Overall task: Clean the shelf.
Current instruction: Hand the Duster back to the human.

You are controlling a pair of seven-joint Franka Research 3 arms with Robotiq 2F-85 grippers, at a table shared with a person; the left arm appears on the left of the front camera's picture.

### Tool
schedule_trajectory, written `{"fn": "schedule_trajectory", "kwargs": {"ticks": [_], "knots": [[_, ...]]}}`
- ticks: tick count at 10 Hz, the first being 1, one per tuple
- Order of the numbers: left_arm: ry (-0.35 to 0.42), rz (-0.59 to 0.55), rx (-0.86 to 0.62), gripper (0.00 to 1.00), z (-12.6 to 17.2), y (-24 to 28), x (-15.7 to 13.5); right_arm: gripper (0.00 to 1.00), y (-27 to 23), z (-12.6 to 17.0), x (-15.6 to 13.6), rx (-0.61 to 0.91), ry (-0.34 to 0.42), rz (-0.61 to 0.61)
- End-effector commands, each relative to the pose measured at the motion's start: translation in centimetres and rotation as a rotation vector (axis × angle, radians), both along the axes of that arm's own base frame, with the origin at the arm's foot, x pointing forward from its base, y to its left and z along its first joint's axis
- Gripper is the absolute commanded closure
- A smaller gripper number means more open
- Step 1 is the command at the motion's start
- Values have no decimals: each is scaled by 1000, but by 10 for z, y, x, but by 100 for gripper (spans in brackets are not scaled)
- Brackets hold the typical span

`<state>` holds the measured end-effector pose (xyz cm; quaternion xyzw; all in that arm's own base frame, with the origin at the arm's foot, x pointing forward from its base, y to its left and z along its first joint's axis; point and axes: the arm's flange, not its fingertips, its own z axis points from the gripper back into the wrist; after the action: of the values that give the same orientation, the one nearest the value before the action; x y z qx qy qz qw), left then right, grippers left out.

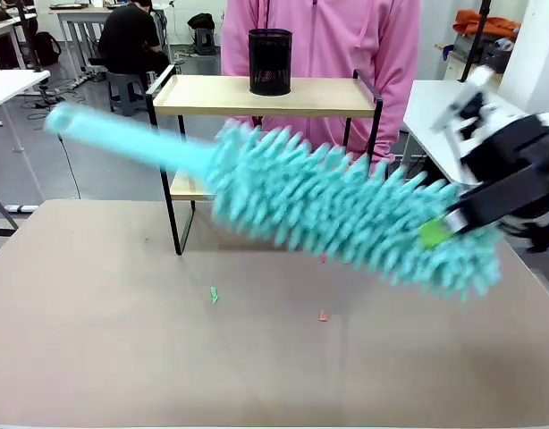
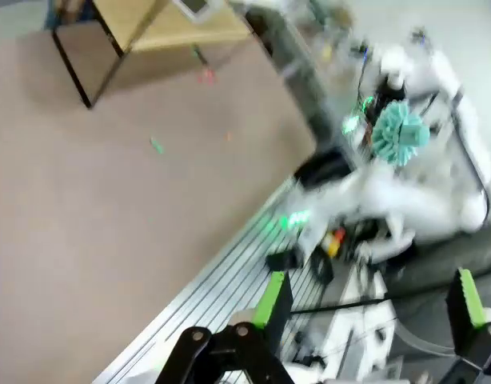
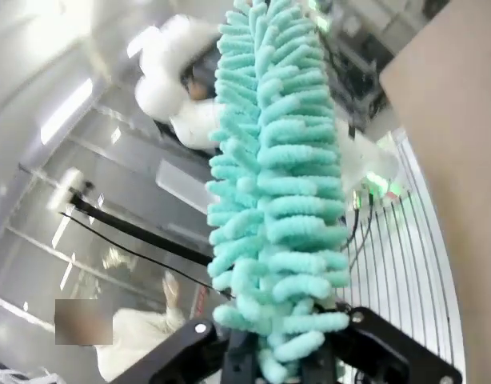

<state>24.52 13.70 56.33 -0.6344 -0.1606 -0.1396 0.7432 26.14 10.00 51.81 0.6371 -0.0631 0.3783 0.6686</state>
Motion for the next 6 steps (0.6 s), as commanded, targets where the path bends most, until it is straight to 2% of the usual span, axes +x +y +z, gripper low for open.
{"fn": "schedule_trajectory", "kwargs": {"ticks": [1, 3, 4, 5, 6], "knots": [[-68, 412, -485, 0, -26, -12, 32, 99, -63, 27, 1, 161, 129, -370], [19, 402, -500, 0, -50, -19, 78, 99, -118, 44, 2, 311, 88, -642], [63, 381, -474, 0, -57, -28, 96, 99, -142, 38, 5, 341, 99, -718], [148, 317, -435, 0, -63, -37, 113, 99, -169, 25, 9, 355, 115, -810], [93, 392, -453, 0, -72, -2, 75, 99, -196, 6, 13, 363, 179, -891]]}}
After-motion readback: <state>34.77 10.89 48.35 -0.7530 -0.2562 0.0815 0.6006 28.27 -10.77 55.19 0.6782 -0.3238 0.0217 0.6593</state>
